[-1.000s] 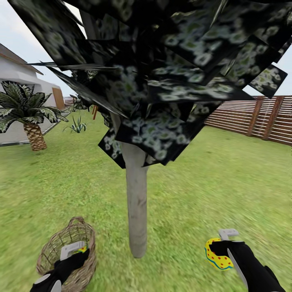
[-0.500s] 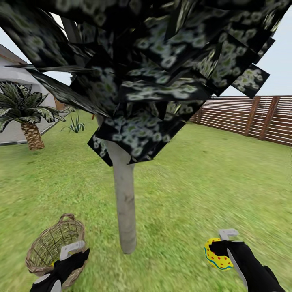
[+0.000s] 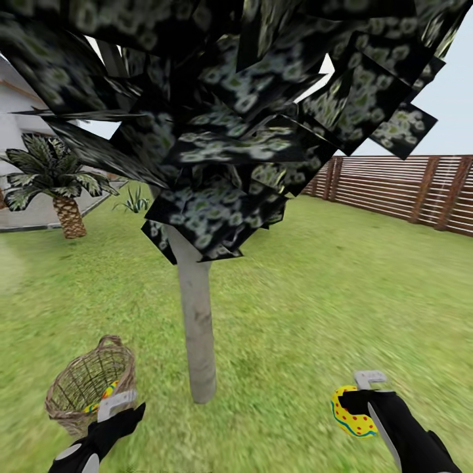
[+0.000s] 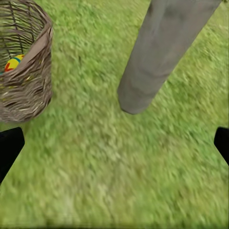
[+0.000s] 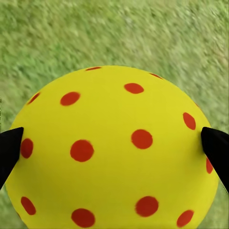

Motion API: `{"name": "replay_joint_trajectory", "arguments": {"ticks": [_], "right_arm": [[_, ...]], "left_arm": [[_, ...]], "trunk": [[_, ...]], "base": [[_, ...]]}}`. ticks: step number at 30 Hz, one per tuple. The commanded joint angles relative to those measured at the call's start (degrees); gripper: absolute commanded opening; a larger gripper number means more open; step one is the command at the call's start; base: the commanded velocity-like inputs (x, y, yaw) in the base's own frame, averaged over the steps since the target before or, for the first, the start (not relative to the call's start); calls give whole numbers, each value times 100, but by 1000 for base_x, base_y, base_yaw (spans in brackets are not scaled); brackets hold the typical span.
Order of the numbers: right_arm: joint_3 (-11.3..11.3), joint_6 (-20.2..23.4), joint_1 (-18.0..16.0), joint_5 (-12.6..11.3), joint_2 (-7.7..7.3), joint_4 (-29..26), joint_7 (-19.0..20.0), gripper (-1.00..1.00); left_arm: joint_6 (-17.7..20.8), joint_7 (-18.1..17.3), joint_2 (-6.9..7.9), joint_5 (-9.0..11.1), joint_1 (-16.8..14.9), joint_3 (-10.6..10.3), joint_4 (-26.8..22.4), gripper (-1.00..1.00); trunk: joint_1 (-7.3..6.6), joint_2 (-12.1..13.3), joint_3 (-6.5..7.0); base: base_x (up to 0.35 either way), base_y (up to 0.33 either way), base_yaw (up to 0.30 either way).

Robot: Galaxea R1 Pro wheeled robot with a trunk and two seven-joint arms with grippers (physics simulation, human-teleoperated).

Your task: Take the three Easter eggs out of the wicker basket on the lawn in the garden, then place them on the lawn next to a single tree (choose any tree) so that all three eggs are next to the same tree and none are left in the basket.

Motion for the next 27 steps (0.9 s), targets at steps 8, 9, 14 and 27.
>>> {"name": "replay_joint_trajectory", "arguments": {"ticks": [8,9,14,27], "right_arm": [[-10,36,-1,40,-4,-8,43,-100],[-10,36,-1,40,-4,-8,42,-100],[-9,36,-1,40,4,-8,40,-100],[-10,36,-1,44,-4,-8,43,-100]], "left_arm": [[32,37,9,77,-2,-5,-16,100],[32,37,10,77,-2,-5,-16,100],[32,37,10,78,-1,-5,-16,100],[32,37,1,67,-3,-5,-8,100]], "trunk": [[0,-4,-7],[0,-4,-7],[0,-4,-7],[0,-4,-7]], "base": [[0,-283,291],[0,-283,291],[0,-283,291],[0,-290,291]]}}
